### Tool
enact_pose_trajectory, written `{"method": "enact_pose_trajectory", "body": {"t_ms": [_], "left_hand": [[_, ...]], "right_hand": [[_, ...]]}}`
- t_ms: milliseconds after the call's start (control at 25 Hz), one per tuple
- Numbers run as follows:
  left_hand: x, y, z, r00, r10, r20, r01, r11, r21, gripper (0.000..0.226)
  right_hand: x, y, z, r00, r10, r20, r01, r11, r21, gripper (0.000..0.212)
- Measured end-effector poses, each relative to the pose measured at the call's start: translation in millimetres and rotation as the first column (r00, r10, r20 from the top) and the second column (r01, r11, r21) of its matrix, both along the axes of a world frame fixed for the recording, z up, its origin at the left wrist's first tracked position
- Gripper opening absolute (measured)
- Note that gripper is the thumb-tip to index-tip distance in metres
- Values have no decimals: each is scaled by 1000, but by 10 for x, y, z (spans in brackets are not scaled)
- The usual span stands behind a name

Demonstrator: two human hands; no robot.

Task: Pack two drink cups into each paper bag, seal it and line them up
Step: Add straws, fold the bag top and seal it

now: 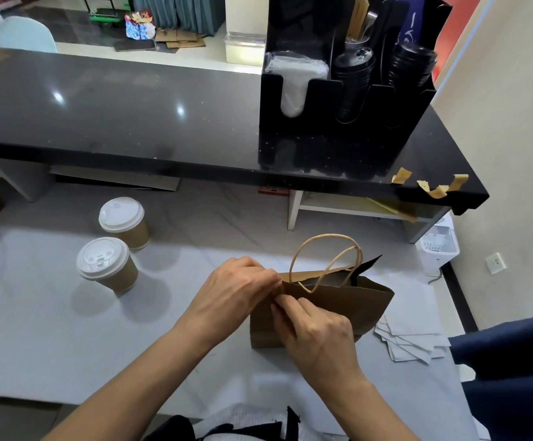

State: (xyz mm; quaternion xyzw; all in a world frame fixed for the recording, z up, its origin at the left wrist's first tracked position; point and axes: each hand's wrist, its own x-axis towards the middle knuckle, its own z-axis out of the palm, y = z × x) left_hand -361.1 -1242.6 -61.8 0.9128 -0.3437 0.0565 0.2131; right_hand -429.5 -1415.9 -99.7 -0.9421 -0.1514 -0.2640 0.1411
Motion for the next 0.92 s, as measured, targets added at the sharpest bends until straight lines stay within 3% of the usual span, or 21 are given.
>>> {"method": "enact_pose_trajectory", "body": {"t_ms": [200,440,680,800,920], "left_hand": [[14,41,18,998,39,-47,-37,999,26,37],[70,67,3,988,10,-157,-27,994,-104,20],[40,101,-15,993,58,-105,-72,987,-142,24],[57,154,9,995,61,-80,-74,984,-160,30],[117,250,26,989,113,-95,-128,978,-168,28]], "right_hand": [[-6,-83,-43,1000,-13,8,13,999,42,15],[-7,-321,-96,994,-105,-21,107,985,134,10],[13,-564,-154,987,-160,-12,157,955,252,6],[14,-671,-164,976,-218,12,199,914,353,5],[35,-781,-130,963,-264,-46,252,834,490,21]]}}
